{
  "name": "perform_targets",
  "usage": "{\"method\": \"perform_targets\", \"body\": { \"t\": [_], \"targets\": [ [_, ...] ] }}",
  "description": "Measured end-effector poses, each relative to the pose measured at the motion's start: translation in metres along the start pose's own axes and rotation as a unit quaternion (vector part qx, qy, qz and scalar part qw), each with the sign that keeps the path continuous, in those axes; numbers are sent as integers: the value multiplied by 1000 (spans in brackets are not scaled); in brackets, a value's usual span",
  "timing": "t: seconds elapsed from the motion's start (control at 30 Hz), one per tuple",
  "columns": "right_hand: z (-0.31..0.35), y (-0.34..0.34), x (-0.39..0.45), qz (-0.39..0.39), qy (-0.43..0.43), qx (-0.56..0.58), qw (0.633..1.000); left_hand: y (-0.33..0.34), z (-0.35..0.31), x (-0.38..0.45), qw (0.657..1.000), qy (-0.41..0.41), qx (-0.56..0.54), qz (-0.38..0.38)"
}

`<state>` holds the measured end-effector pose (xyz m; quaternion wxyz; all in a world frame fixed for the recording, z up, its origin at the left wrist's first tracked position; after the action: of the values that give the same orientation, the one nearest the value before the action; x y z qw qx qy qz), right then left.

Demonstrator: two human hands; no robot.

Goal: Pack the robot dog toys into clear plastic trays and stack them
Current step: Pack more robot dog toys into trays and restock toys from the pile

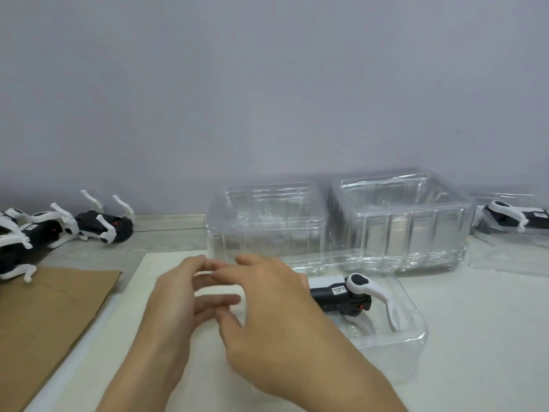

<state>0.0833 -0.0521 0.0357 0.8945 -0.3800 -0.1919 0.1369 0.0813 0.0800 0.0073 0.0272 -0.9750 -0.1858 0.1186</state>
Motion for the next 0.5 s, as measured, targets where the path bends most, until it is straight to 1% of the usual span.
{"method": "perform_targets", "body": {
  "t": [0.07,0.1,0.2,0.3,0.37,0.43,0.5],
  "targets": [
    [1,-5,-2,36,17,-34,999,10,6,0,998,-23,33,48],
    [-2,-8,-3,39,31,-58,997,11,7,1,997,-25,40,58],
    [0,-23,-7,63,63,-95,992,12,6,4,996,-18,63,61],
    [-11,-51,-13,86,135,-128,979,10,4,3,995,-12,85,52],
    [-34,-81,-19,75,215,-180,957,7,5,5,995,-9,93,41],
    [-62,-114,-28,48,298,-200,932,7,4,5,994,-3,100,36],
    [-83,-139,-35,3,338,-197,920,5,3,6,994,5,108,23]
  ]
}}
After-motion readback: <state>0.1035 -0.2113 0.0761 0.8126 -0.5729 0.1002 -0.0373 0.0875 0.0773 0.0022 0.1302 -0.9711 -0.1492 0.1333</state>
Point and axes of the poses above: each hand's wrist, its own x-axis towards the middle knuckle, its own y-axis out of the palm, z = x × y, the point moved 6 cm from there along x, towards the middle knuckle, and after that the axes turned 11 degrees about x, right-handed, at the moved point
